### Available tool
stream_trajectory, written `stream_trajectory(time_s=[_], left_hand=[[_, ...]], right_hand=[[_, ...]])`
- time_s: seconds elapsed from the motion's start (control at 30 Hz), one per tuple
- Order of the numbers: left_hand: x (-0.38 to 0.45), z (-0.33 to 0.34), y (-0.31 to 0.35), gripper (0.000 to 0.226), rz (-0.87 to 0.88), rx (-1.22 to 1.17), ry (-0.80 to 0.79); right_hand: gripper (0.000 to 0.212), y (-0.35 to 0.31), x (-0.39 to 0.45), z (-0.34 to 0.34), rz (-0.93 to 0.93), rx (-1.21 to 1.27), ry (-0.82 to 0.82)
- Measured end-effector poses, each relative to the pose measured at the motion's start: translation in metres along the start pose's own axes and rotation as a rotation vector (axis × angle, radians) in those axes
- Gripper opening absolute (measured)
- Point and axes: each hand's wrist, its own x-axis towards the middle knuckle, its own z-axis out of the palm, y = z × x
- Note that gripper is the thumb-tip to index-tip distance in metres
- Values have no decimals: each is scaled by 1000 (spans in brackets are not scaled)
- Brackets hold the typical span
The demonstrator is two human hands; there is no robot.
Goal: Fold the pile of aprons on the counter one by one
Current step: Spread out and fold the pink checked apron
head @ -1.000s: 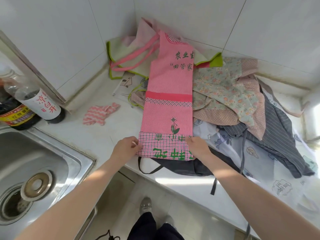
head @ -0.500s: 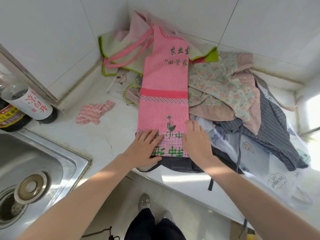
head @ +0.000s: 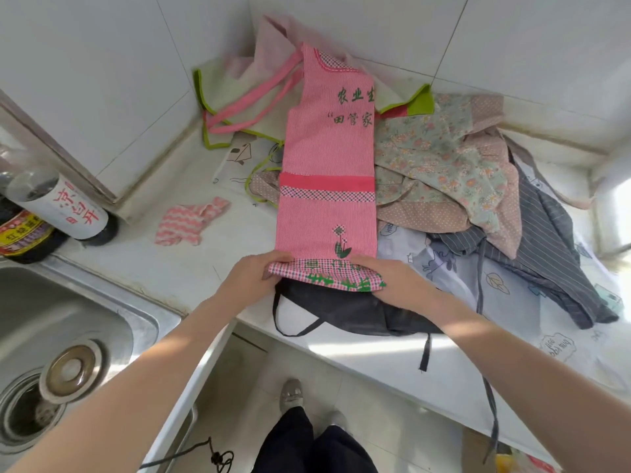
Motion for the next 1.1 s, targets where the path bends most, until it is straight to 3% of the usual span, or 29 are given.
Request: stream_trajectory(time_s=[0.13, 0.2, 0.3, 0.4, 0.5, 0.57, 0.67, 0.73, 0.83, 0.87, 0.93, 1.0, 1.1], left_hand=[[15, -1, 5, 29, -203, -16, 113], [17, -2, 8, 29, -213, -11, 114], [15, -1, 9, 28, -216, -13, 83], [12, -1, 9, 23, -281, -4, 90], [7, 2, 9, 20, -349, -65, 127], [3, 3, 16, 23, -354, 17, 159], [1, 9, 21, 41, -53, 377, 230], [6, 15, 23, 48, 207, 489, 120], [14, 23, 22, 84, 277, 658, -239], [16, 23, 18, 90, 251, 654, -309], [17, 25, 16, 89, 243, 624, -348], [20, 26, 14, 87, 261, 636, -314], [18, 20, 6, 89, 183, 618, -349]], right_hand=[[15, -2, 13, -13, 199, 262, 202], [16, -10, 9, -17, 227, 425, 152], [36, -18, 3, -6, 276, 623, 61], [21, -16, 11, 5, 436, 551, 226], [44, -17, 18, 14, 505, 372, 281], [49, -19, 20, 15, 524, 247, 262], [51, -18, 24, 16, 539, 224, 250], [49, -20, 24, 14, 550, 257, 261], [15, -30, 18, 9, 457, 156, 362], [21, -33, 12, 10, 366, 13, 448], [57, -31, 6, 14, 109, -307, 480], [72, -28, 3, 19, -84, -464, 259], [78, -25, 9, 20, -2, -540, -88]])
